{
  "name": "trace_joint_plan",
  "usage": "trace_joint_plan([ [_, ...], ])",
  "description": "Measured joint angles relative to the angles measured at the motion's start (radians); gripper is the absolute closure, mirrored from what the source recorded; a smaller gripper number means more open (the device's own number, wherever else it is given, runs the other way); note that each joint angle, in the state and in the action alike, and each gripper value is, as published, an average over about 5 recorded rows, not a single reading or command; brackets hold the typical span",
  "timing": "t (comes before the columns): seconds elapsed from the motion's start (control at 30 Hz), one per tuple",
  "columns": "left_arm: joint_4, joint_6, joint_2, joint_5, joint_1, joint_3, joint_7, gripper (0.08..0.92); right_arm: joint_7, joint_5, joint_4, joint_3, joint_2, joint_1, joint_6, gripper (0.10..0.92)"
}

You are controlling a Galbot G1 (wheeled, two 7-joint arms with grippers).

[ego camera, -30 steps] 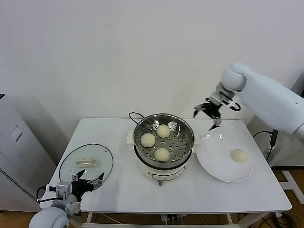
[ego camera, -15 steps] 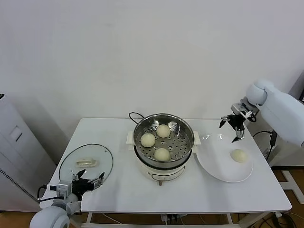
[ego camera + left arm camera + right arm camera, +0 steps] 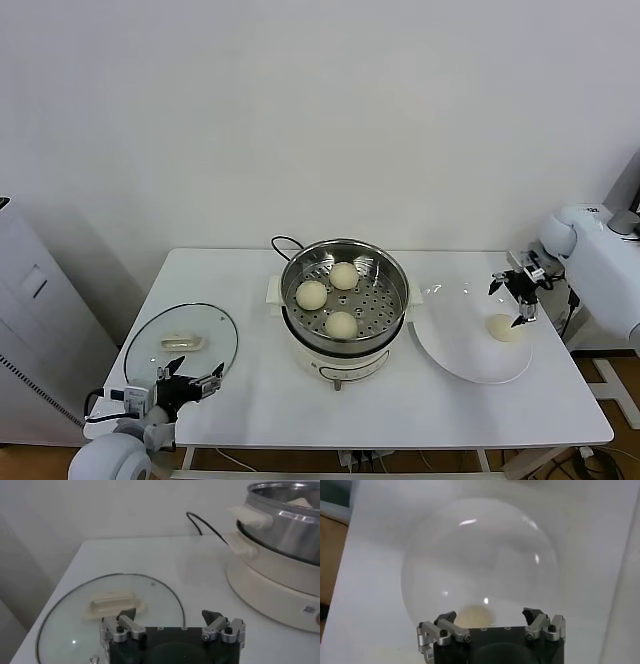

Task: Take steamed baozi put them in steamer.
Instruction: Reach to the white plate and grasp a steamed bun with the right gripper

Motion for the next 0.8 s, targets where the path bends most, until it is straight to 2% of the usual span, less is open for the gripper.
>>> trace_joint_plan([
  [0.63,0.004,-0.004,-0.003,0.0,0.002,0.012,0.003,0.177,0.115,-0.163,-0.107,0.152,0.047,-0.092,0.015,0.203],
  [0.8,0.004,-0.005,-0.004,0.001,0.004,0.012,0.003,0.177,0.126,-0.184,-0.125,0.172,0.059,-0.104,0.012,0.263],
])
